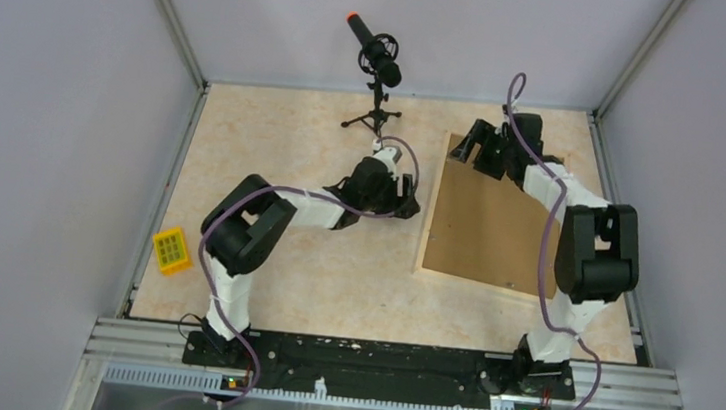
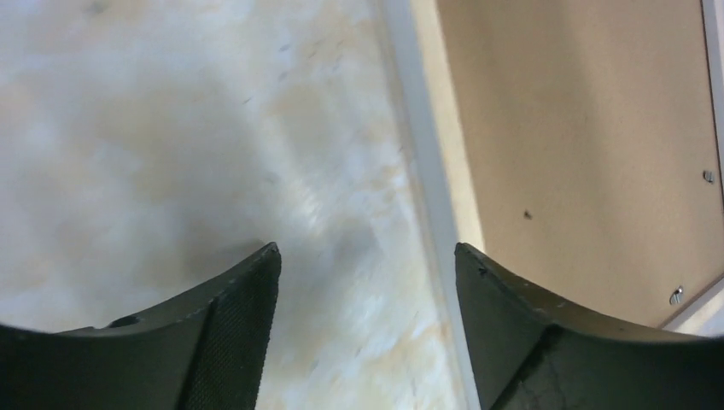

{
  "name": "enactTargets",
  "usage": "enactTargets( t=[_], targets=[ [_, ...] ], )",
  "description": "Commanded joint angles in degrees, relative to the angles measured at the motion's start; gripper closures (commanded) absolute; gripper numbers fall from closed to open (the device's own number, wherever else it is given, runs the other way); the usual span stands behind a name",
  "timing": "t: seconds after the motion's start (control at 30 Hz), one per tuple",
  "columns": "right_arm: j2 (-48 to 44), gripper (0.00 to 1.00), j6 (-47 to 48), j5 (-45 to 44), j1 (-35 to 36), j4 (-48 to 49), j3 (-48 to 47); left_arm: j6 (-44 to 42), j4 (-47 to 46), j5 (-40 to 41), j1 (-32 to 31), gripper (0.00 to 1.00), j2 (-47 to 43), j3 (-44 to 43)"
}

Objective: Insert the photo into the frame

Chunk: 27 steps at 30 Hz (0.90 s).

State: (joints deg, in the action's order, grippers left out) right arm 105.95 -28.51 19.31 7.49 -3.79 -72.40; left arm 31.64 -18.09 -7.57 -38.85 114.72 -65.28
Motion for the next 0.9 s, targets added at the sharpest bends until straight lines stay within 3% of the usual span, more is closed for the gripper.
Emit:
enactTargets(
  t=[0.0, 0.17, 0.23, 0.4, 0.67, 0.87],
  targets=[
    [-4.5, 0.22, 6.6, -7.3, 4.3, -13.3, 3.1, -1.2, -5.3, 3.7, 2.2, 0.17, -10.9, 7.9],
    [-6.6, 0.22, 6.8, -15.3, 10.1, -20.7, 2.8, -1.1, -7.7, 7.0, 4.1, 0.1, -15.7, 13.0],
    [-5.5, 0.28, 5.2, -16.9, 11.5, -23.2, 1.0, -0.6, -8.4, 7.1, 5.0, 0.1, -16.4, 13.9],
    [1.4, 0.37, 0.5, -24.8, 15.3, -32.0, -8.9, 0.1, -9.6, 5.5, 7.0, 0.1, -17.8, 15.5],
    [13.8, 0.44, -1.8, -36.1, 20.8, -43.5, -25.7, -0.7, -9.3, 6.2, 8.4, 0.1, -19.8, 16.5],
    [19.7, 0.49, -2.0, -41.1, 21.2, -45.8, -30.3, -0.6, -10.0, 6.2, 9.8, 0.1, -21.1, 17.8]
  ],
)
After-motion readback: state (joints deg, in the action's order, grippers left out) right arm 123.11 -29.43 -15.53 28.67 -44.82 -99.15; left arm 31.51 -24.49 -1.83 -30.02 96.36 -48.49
